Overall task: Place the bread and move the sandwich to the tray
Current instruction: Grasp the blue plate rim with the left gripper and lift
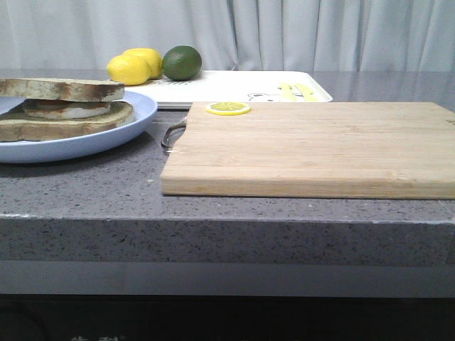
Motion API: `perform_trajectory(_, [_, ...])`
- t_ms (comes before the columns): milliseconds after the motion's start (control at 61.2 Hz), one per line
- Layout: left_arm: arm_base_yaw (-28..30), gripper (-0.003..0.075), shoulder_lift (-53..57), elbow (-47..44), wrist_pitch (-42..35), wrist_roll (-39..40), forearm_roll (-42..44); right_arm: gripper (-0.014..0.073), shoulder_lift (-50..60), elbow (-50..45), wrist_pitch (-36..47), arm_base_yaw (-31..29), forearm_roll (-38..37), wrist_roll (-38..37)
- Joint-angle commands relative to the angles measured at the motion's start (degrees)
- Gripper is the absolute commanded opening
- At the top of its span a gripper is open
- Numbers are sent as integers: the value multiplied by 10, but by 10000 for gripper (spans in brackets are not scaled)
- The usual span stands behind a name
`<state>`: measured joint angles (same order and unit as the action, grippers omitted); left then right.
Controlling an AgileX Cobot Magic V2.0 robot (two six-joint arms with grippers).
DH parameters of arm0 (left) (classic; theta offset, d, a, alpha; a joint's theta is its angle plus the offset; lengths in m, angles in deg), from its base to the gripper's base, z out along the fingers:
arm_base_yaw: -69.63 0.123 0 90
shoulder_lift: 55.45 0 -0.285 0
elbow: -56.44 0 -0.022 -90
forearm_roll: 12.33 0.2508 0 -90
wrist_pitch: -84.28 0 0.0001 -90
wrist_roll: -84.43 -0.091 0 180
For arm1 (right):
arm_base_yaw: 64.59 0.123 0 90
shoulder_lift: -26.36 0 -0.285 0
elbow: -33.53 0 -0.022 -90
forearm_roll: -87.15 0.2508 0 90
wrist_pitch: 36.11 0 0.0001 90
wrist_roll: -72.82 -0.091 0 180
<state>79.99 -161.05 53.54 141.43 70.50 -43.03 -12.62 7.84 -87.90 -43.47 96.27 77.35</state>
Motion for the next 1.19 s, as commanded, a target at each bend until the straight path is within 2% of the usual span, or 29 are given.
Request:
perform_trajectory(0, [-2, -20, 21, 34, 8, -1, -35, 391, -2, 13, 44, -1, -2, -2])
perform_trajectory(196, [-17, -20, 21, 93, 44, -30, -91, 391, -2, 13, 44, -1, -2, -2])
perform_trajectory(343, [-48, -20, 18, 137, 1, -28, -108, 391, -2, 13, 44, -1, -2, -2])
perform_trajectory(539, [-94, -20, -33, 227, -23, 9, -123, 391, -2, 13, 44, -1, -2, -2])
perform_trajectory(883, [-109, -20, -188, 412, -11, 103, -192, 391, -2, 13, 44, -1, -2, -2])
perform_trajectory(1030, [-109, -20, -237, 456, -10, 150, -192, 391, -2, 13, 44, -1, -2, -2])
perform_trajectory(1177, [-109, -20, -258, 460, -6, 157, -192, 391, -2, 13, 44, -1, -2, -2])
